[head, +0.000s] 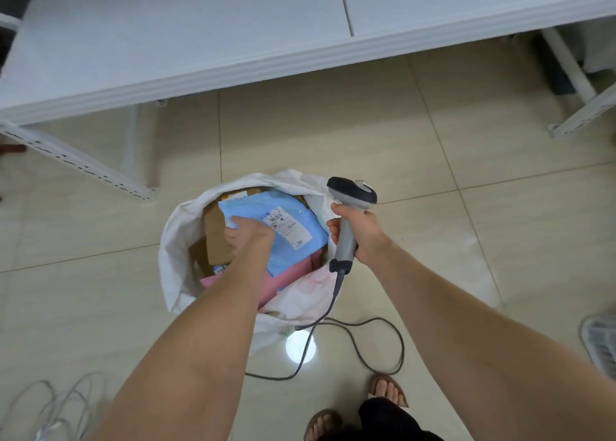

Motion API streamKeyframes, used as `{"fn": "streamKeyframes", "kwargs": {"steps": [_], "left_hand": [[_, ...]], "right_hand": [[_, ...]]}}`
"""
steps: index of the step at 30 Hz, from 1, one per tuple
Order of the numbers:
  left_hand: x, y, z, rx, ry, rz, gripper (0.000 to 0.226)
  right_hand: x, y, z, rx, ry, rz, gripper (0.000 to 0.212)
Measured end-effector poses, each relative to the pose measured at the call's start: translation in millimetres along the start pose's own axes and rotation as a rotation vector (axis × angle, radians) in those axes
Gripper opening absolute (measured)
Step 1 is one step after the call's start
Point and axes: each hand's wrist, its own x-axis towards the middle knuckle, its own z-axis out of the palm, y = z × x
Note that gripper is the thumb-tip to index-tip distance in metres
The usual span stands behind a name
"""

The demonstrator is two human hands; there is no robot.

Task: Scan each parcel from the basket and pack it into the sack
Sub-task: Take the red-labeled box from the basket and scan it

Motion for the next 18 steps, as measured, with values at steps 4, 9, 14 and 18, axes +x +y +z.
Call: {"fn": "streamKeyframes", "kwargs": {"steps": [4,9,14,18], "left_hand": [[-48,41,-38,0.108,-0.185,0.274,0.052],[-151,111,-86,0.144,-0.313,0.48,0.037],[-269,172,-123,0.198,-0.395,0.643,0.037],[-367,198,-135,0.235,-0.492,0.784,0.036]], "right_hand": [[-55,-36,3,0.016,0.017,-0.009,0.012],[-145,-102,-12,0.096,0.082,-0.059,0.012],[-250,-169,-53,0.2,0.193,-0.15,0.013],[-332,-203,-96,0.298,0.297,-0.221,0.011]]}}
